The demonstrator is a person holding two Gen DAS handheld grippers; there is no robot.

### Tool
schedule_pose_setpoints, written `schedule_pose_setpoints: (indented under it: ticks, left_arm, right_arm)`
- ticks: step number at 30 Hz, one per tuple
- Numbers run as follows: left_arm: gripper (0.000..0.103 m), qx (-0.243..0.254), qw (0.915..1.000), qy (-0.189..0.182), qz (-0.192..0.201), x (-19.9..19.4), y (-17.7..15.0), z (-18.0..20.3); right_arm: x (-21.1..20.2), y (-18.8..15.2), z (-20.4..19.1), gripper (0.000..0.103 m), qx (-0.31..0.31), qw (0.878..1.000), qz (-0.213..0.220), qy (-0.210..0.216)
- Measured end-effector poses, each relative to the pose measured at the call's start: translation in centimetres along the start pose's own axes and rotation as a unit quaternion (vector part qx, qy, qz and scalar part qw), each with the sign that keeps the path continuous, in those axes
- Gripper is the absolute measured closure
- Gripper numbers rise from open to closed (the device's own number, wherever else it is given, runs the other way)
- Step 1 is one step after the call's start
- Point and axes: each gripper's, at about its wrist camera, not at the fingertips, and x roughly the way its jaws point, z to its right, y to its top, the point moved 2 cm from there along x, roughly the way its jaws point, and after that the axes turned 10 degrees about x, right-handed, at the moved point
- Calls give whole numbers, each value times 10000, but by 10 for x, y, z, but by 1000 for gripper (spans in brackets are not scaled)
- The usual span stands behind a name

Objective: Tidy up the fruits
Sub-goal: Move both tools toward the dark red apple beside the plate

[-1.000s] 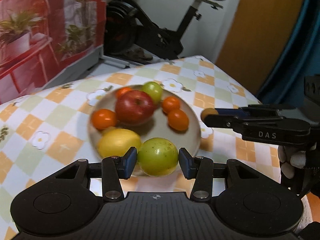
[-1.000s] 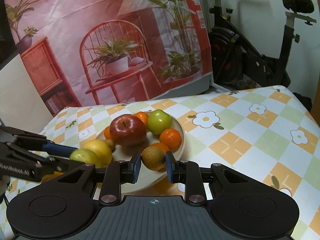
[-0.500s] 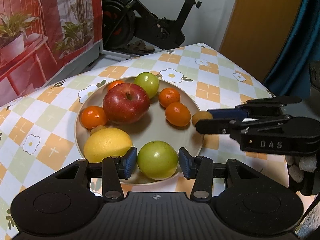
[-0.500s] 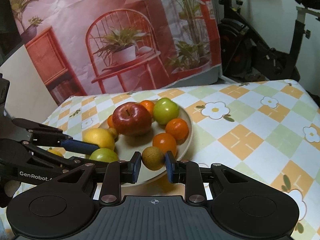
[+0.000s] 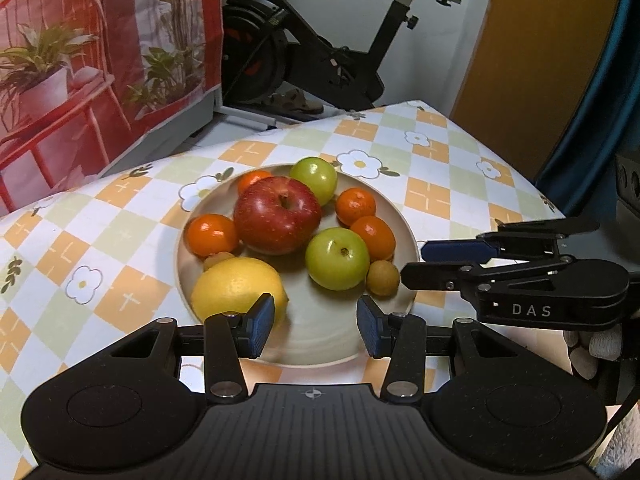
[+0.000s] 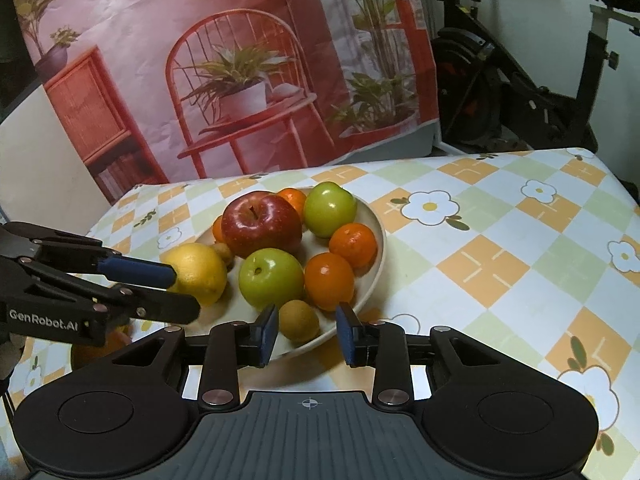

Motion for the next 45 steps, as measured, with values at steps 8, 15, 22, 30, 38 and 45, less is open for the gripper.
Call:
schedule_pose_setpoints:
  ticks: [8, 15, 22, 30, 38, 45]
  left_arm:
    - [55, -182, 9994, 268, 91, -16, -6, -11]
    - [55, -393, 9975, 533, 244, -39, -12, -27]
    - [55, -551, 9951, 743, 337, -58, -21, -40]
    - [55, -713, 9922, 927, 423, -77, -32, -54]
    - [55, -894, 9896, 1045, 432, -87, -45, -65]
    - [55, -1039, 9876, 1111, 390, -91, -57, -73]
  right_arm:
    - [-10, -9, -8, 72, -14, 9999, -32, -121]
    - [-19, -14, -18, 72, -46, 9998, 4, -194]
    - [-28, -14, -30, 72, -161, 9996, 50, -216]
    - [-30, -16, -40, 72, -167, 9996, 26, -204]
    - [-27, -22, -55, 72, -266, 9995, -86, -142]
    - [-20, -27, -65, 72, -323, 9992, -212, -64]
